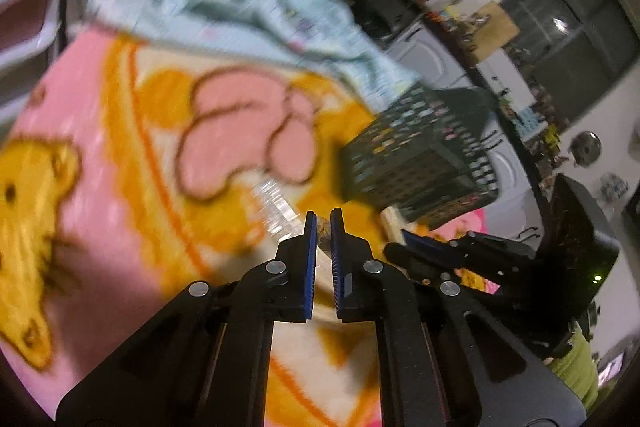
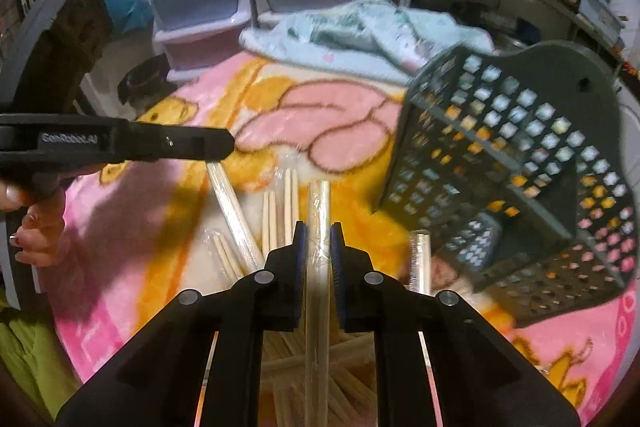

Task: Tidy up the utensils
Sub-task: 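Grasp a wrapped chopstick with the right gripper while the left gripper grasps another, then lift both chopsticks over the green caddy and open both grippers to drop them in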

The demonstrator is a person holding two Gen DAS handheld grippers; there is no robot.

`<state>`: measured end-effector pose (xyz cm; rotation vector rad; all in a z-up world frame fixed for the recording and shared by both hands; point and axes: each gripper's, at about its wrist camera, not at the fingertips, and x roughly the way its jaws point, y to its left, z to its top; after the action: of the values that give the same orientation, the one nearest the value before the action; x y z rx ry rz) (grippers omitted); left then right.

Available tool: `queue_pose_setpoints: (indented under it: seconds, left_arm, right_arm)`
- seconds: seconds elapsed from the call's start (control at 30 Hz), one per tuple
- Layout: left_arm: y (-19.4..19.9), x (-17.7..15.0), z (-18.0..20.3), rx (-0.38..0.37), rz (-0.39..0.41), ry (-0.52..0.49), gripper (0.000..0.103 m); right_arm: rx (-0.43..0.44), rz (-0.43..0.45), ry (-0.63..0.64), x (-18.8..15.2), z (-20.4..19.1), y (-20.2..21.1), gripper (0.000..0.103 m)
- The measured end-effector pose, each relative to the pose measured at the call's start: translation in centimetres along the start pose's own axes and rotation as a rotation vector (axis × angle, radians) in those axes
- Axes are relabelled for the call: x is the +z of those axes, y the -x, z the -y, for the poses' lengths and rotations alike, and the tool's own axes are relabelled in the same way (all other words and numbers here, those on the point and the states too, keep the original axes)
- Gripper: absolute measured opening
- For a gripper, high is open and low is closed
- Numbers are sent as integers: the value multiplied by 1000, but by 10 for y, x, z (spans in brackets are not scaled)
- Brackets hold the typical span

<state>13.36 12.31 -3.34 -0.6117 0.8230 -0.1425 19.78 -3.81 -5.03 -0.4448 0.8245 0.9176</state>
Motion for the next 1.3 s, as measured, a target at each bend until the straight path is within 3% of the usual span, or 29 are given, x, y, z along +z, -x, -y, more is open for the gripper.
queue_pose_setpoints:
  seconds: [0.57, 1.07, 1.3]
  left_arm:
    - [21, 28, 117, -104, 81, -273, 3]
    - [35, 46, 174, -192, 148, -355, 3]
    - [48, 67, 197, -200, 223, -395, 3]
  right_arm:
    - [-100, 284, -119, -4, 29, 119, 12]
    - [-182, 463, -150, 0, 47, 202, 12]
    - [-227, 563, -161, 9, 64, 233, 12]
